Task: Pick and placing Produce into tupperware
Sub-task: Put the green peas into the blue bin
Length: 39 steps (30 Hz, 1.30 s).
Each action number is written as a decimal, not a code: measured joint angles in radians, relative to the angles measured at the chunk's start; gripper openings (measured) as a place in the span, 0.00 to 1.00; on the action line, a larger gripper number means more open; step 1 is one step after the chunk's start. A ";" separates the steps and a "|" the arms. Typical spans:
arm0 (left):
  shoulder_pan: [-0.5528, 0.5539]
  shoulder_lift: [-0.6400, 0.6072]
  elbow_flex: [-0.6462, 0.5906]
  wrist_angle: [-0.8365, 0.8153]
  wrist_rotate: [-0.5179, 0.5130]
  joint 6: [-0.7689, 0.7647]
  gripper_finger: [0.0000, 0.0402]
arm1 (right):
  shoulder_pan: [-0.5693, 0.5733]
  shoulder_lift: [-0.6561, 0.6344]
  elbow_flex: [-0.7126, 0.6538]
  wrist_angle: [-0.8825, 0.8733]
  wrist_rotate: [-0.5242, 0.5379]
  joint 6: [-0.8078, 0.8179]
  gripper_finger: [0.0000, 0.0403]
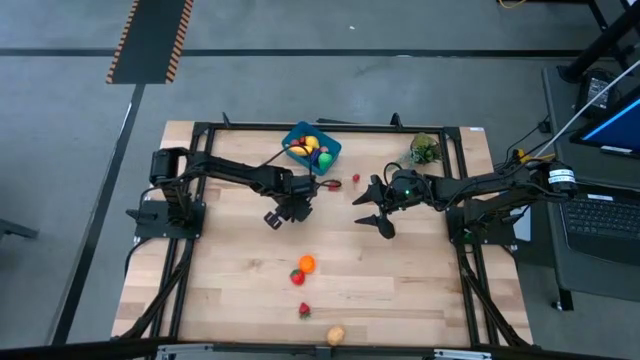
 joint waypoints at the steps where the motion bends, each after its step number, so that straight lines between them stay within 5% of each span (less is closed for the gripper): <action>1: 0.000 0.000 0.000 0.003 0.002 0.000 0.32 | 0.000 0.000 0.000 0.000 0.000 0.000 0.72; 39: 0.022 0.079 0.005 0.094 0.057 -0.188 0.32 | 0.001 0.000 0.000 -0.015 0.000 0.031 0.72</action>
